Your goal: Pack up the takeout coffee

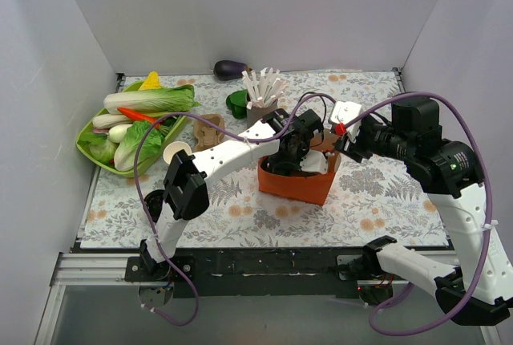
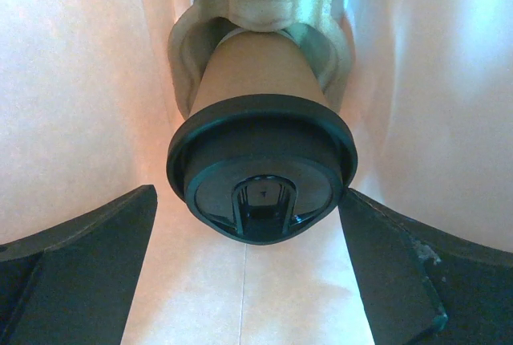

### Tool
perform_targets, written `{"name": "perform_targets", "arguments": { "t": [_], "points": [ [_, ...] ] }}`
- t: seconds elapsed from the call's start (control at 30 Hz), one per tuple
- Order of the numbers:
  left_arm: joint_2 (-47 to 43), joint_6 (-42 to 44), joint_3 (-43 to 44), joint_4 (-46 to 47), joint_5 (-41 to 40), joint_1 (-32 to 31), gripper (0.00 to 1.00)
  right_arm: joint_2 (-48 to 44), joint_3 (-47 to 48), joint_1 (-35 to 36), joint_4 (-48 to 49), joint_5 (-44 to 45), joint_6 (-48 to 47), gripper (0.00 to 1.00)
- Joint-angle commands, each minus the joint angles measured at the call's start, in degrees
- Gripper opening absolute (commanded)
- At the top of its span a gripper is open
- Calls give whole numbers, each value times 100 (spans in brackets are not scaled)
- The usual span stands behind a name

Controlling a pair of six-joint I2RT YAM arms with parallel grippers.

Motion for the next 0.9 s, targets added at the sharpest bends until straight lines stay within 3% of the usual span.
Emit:
{"name": "perform_targets", "arguments": {
  "t": [0.0,0.57,0.87],
  "points": [
    [-84,0,255,-233,131,-34,98,-39,-48,6,202,14,64,57],
    [-260,-193,395,-242,491,-34,98,-101,-593,-2,369,-30,230,56],
    [-322,-606,799,-172,1053,-16,98,259,365,-55,114,-417,775,57]
  ]
}}
